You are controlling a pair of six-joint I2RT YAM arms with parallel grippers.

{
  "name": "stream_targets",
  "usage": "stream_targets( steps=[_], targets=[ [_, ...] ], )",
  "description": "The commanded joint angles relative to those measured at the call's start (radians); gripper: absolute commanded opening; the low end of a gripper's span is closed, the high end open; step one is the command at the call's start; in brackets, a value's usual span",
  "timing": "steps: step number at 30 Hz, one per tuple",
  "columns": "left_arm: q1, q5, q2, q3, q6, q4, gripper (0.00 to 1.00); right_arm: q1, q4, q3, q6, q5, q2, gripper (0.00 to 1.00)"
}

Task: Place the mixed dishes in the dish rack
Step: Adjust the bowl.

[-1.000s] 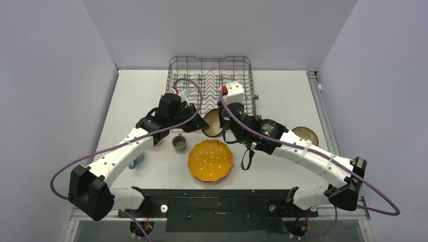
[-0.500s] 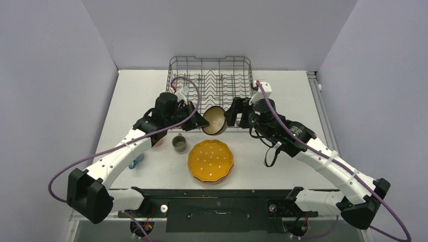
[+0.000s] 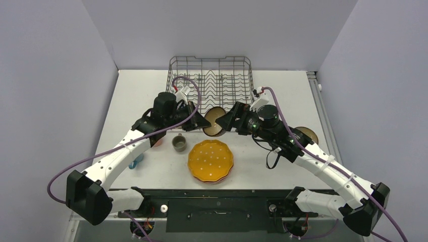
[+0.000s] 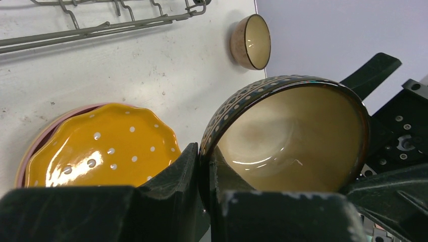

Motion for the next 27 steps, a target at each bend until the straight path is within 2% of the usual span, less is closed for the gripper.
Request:
stream_targets(
  steps=[1, 10, 27],
  targets=[
    [0.005, 0.065, -0.055, 0.038, -0.02, 0.115, 0.0, -0.015, 0.124, -0.019, 0.1, -0.058, -0.024, 0.82],
    [0.005, 0.078, -0.07, 0.06, -0.023, 0.109, 0.0, -0.016, 0.166, -0.04, 0.195, -0.072, -0.01, 0.82],
    [0.006, 0.096, -0.052, 0.101, -0.006, 0.102, 0.0, -0.016, 0.144, -0.027, 0.253, -0.137, 0.0, 0.77]
  ],
)
